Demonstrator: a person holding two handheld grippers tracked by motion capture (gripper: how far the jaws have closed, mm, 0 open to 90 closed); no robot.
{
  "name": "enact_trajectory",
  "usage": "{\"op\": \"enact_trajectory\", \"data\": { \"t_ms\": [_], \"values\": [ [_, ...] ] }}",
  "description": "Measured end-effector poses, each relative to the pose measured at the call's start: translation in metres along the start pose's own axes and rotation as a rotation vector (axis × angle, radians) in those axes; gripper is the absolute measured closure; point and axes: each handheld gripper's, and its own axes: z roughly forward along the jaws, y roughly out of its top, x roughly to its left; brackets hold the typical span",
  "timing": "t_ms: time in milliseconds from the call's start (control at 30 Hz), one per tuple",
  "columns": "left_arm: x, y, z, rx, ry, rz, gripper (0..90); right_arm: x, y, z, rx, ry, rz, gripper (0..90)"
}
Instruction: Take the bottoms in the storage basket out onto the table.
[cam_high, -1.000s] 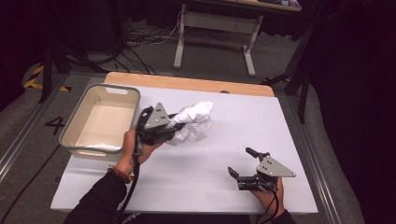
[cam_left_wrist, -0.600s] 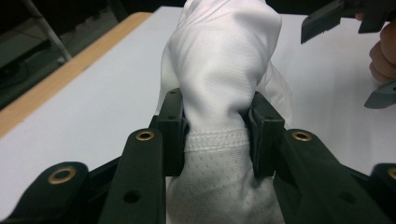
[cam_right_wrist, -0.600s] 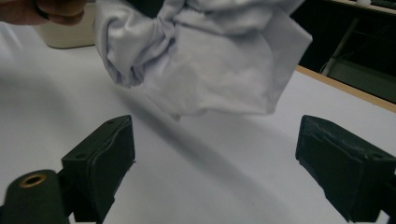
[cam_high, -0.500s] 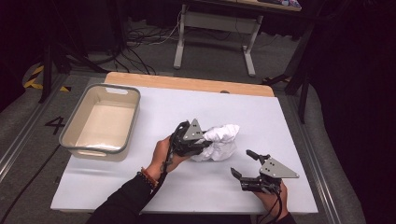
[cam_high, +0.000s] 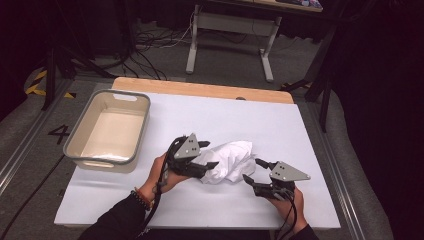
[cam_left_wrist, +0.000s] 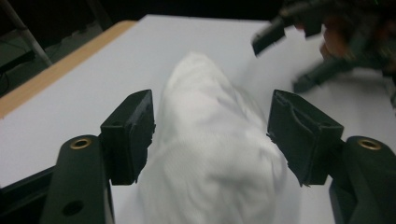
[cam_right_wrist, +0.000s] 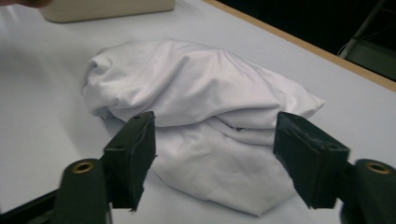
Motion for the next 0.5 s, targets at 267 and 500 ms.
{"op": "enact_trajectory", "data": {
  "t_ms": [267,500],
  "values": [
    [-0.003,-0.023,0.025,0.201,-0.021,-0.011,37.9,-0.001,0.0,0.043,0.196,0.158,-0.012,49.9],
    [0.006,-0.028,0.032,0.204,-0.012,-0.039,76.8,0.009,0.004,0.056,0.225,0.117,-0.075,82.7]
  ]
}}
